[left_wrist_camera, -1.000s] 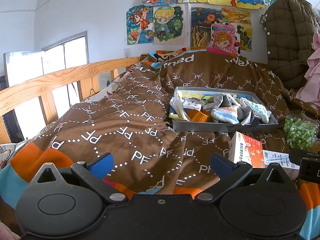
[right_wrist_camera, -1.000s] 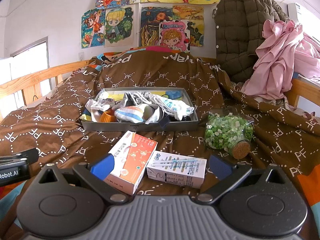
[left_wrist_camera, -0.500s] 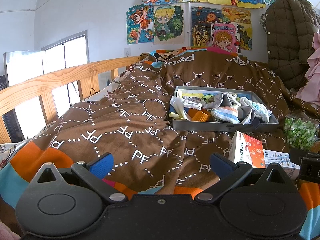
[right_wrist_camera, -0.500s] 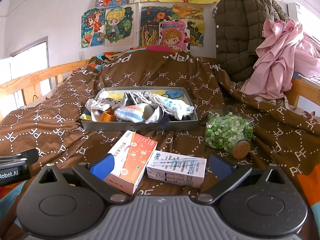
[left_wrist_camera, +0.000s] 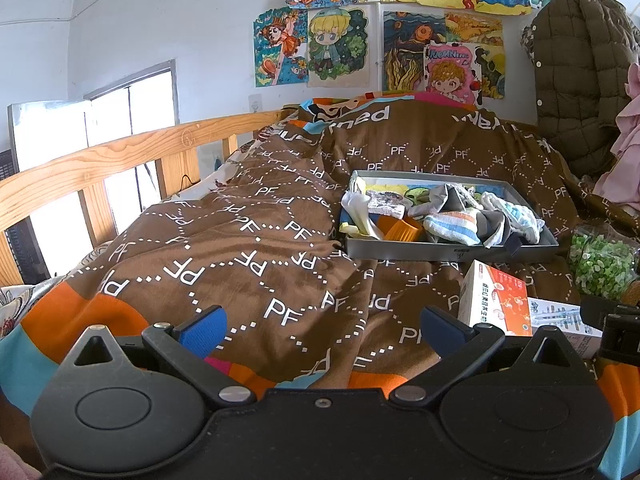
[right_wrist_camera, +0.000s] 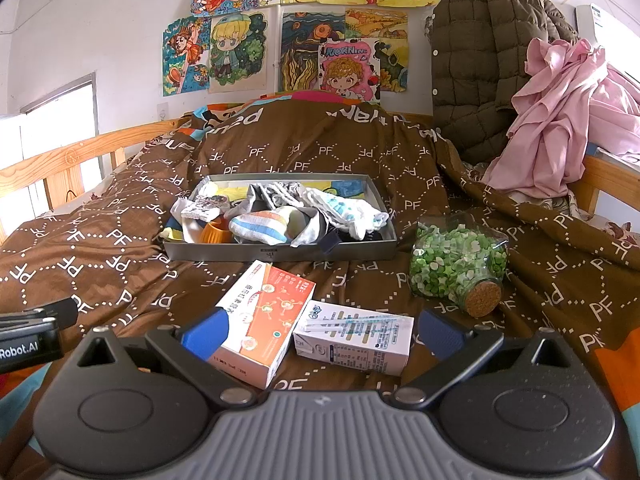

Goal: Organize soft objects

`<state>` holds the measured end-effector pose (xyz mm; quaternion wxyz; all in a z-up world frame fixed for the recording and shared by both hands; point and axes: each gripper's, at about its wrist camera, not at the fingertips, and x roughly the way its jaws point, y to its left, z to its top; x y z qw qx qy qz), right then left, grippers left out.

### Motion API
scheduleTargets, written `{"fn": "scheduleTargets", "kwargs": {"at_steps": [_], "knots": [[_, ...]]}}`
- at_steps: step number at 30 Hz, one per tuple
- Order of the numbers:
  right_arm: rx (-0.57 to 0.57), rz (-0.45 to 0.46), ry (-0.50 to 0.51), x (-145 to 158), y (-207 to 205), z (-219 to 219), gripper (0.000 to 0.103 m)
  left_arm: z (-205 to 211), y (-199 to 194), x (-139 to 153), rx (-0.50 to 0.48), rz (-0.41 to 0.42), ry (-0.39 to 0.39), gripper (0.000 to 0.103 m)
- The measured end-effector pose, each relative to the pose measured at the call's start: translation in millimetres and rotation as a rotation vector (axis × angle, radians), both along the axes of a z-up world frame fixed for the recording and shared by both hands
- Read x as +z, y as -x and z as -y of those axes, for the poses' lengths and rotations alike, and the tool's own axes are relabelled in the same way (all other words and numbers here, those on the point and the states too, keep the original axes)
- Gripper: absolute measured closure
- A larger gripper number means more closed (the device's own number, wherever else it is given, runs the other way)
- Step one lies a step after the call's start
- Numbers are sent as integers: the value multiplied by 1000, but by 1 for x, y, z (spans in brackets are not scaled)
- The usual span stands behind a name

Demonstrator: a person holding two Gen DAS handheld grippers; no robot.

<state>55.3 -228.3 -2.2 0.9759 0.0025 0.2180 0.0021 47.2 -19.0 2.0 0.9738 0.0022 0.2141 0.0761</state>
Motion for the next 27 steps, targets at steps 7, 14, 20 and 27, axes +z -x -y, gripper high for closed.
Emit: {"fn": "scheduleTargets", "kwargs": {"at_steps": [7,14,20,27], "knots": [[0,0,0,0,0,0,0,0,2,-1,5,-13,1,1],[0,-1,0,0,0,0,0,-1,1,-1,-1,-21,-1,1],[0,-1,0,0,0,0,0,-2,5,2,-14,-18,-1,1],[1,-4,1,-1,0,-1,0,-1,4,2,-13,-22,1,1]]}}
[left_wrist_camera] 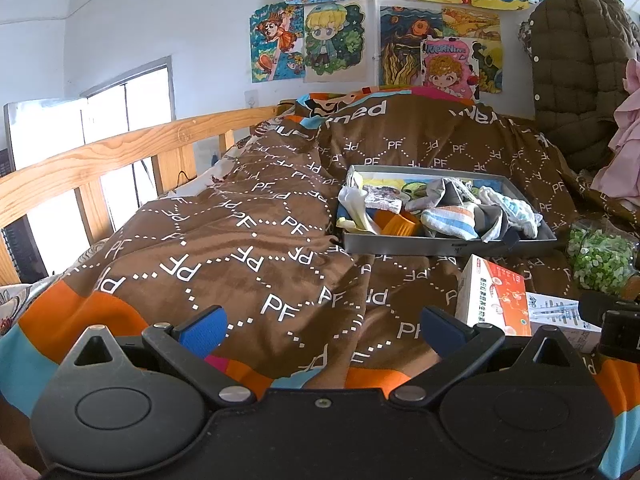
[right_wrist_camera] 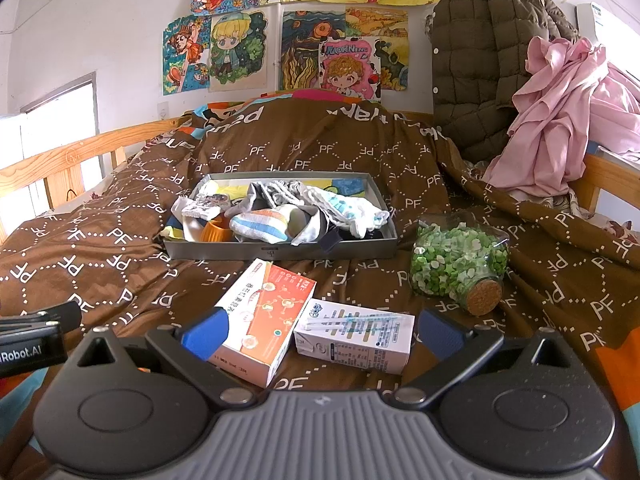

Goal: Organize soft objects

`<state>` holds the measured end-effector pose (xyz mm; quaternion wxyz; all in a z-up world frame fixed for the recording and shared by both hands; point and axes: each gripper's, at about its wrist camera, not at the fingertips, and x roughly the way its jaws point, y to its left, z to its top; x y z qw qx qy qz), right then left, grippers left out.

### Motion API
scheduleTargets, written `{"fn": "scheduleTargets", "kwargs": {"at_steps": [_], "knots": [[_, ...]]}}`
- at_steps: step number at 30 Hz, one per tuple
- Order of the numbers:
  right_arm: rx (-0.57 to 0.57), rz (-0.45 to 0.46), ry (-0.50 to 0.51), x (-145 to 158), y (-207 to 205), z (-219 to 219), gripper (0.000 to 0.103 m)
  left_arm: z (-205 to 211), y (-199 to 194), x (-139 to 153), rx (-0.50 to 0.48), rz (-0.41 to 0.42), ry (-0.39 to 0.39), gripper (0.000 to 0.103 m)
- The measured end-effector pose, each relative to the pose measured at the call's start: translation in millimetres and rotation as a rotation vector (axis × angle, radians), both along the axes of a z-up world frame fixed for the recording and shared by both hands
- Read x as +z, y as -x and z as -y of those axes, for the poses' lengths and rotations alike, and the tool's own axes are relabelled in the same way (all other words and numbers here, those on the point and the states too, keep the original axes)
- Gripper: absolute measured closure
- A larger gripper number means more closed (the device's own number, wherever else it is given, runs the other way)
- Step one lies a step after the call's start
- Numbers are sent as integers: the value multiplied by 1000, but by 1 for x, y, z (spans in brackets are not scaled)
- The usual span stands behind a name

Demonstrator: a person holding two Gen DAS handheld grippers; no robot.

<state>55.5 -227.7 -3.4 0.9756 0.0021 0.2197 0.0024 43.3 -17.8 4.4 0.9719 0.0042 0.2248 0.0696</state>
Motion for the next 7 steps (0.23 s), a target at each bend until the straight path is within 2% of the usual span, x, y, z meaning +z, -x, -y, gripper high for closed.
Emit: {"fn": "scheduleTargets", "kwargs": {"at_steps": [7], "knots": [[0,0,-1,1,0,0,0,0,-1,2,4,-2,1,1]]}}
